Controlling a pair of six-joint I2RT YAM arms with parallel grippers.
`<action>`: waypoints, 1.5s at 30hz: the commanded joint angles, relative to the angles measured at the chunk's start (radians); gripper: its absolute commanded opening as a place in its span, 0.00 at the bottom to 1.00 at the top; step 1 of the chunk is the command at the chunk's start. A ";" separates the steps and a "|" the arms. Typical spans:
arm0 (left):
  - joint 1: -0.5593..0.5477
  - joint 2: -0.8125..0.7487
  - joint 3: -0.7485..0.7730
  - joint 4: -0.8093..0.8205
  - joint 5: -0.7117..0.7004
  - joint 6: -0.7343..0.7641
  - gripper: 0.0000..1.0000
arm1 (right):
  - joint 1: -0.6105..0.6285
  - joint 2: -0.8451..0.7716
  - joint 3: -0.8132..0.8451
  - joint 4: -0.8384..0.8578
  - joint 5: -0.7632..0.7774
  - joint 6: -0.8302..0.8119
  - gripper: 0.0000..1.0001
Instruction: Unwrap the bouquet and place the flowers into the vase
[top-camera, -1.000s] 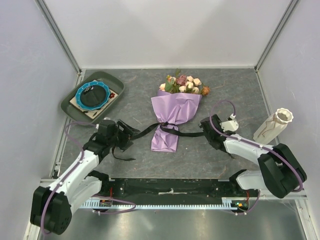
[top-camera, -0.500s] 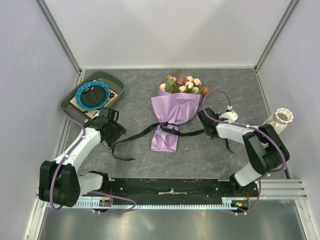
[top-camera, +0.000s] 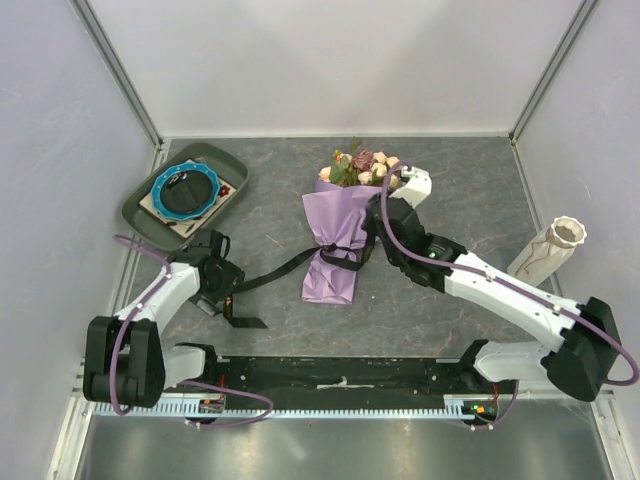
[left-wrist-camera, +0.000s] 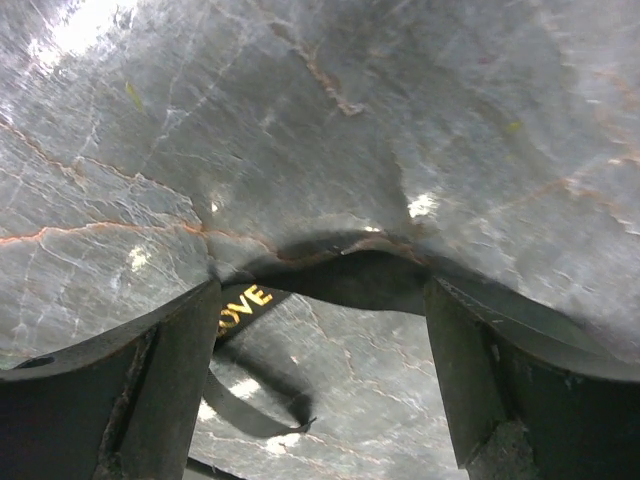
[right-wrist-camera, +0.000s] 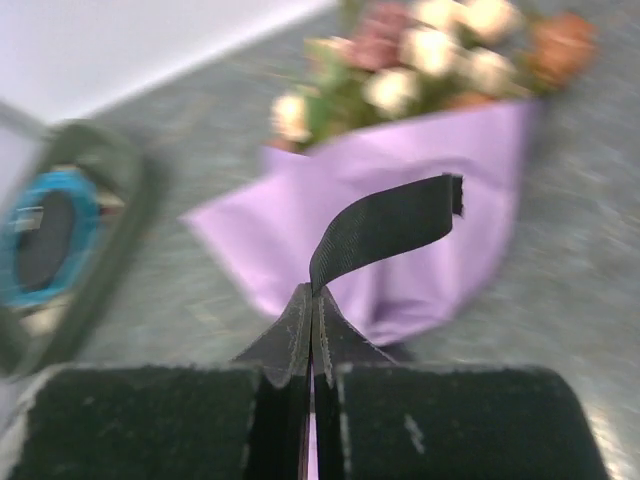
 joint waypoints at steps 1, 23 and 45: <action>0.005 0.047 -0.059 0.092 0.014 0.012 0.85 | 0.053 -0.038 0.096 0.125 -0.176 -0.130 0.00; -0.011 -0.287 0.212 0.462 0.420 0.297 0.02 | 0.081 -0.182 0.166 0.258 -0.788 -0.363 0.00; -0.403 0.185 0.813 0.544 0.737 0.268 0.02 | 0.210 0.015 -0.001 0.345 -1.083 -0.443 0.00</action>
